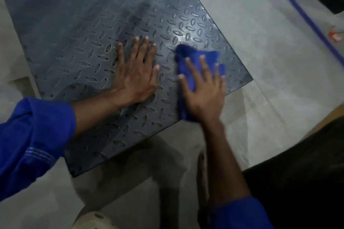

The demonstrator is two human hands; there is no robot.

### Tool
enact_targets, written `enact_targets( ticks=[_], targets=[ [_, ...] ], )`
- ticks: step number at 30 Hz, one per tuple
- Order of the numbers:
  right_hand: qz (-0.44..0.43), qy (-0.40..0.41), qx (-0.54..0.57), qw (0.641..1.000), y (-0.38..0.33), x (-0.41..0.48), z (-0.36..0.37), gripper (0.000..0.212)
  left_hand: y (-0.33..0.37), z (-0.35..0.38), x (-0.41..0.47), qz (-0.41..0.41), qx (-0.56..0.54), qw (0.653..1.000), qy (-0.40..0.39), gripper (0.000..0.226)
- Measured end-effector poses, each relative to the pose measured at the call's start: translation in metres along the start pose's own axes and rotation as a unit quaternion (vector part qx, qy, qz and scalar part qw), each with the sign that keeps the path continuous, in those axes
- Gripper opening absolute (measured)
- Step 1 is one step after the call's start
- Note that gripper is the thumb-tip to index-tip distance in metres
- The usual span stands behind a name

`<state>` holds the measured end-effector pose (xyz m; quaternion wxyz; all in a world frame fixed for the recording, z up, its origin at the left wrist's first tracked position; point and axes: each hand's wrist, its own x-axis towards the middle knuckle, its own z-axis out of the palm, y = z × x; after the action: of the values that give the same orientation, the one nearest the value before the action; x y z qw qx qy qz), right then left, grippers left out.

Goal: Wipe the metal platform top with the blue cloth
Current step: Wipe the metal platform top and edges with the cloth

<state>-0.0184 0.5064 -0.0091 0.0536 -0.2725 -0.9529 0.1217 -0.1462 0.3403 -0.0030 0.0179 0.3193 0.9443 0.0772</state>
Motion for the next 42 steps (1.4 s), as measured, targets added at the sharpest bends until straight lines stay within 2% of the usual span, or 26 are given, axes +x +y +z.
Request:
enact_targets(
  ticks=[2,4,5,8,10,16,18,20,23,26,30,32,36,39,42],
  targets=[
    [0.115,0.019,0.016,0.993,0.044,0.038,-0.018,0.063,-0.001,-0.001,-0.002,0.004,-0.011,1.0,0.006,0.072],
    [0.176,0.036,0.053,0.982,0.053,0.045,-0.022,0.06,-0.002,-0.001,-0.003,0.007,-0.015,1.0,0.011,0.07],
    [0.165,0.043,0.045,0.984,0.038,0.035,-0.018,0.06,-0.002,0.0,-0.003,0.006,-0.015,1.0,0.012,0.07],
    [0.047,0.019,0.022,0.998,-0.013,-0.017,0.002,0.061,-0.002,0.0,-0.001,0.003,-0.013,1.0,0.011,0.071],
    [0.008,-0.006,0.013,1.0,-0.015,-0.02,0.003,0.06,-0.002,-0.001,-0.002,0.003,-0.011,1.0,0.014,0.07],
    [0.098,-0.051,0.037,0.993,0.037,0.107,-0.033,0.058,-0.005,0.001,-0.004,0.005,-0.005,1.0,0.02,0.068],
    [0.09,-0.04,0.031,0.995,0.02,0.093,-0.028,0.058,-0.005,0.002,-0.004,0.003,-0.002,1.0,0.023,0.069],
    [0.046,-0.013,0.006,0.999,-0.011,0.039,-0.013,0.059,-0.004,0.002,-0.004,-0.001,-0.006,1.0,0.023,0.07],
    [-0.012,-0.019,0.016,1.0,-0.04,-0.009,0.003,0.06,-0.004,0.001,-0.001,-0.01,-0.012,1.0,0.017,0.072],
    [-0.011,-0.013,0.02,1.0,-0.027,0.05,-0.003,0.057,-0.014,-0.003,0.01,-0.03,-0.026,0.999,0.009,0.071],
    [0.062,-0.016,0.034,0.997,-0.014,0.13,-0.014,0.056,-0.045,-0.007,0.026,-0.079,-0.019,0.997,0.012,0.071],
    [0.068,-0.027,0.042,0.996,-0.041,0.108,-0.005,0.056,-0.054,-0.009,0.03,-0.093,-0.013,0.995,0.013,0.07],
    [-0.057,-0.025,0.033,0.998,-0.089,0.013,0.015,0.056,-0.057,-0.009,0.042,-0.115,0.0,0.993,0.024,0.07],
    [-0.086,-0.057,0.018,0.995,-0.073,0.073,0.008,0.055,-0.066,-0.01,0.052,-0.119,-0.002,0.992,0.034,0.071],
    [-0.046,-0.051,-0.002,0.998,-0.048,0.166,-0.003,0.055,-0.074,-0.012,0.057,-0.112,-0.013,0.993,0.039,0.071]
  ],
)
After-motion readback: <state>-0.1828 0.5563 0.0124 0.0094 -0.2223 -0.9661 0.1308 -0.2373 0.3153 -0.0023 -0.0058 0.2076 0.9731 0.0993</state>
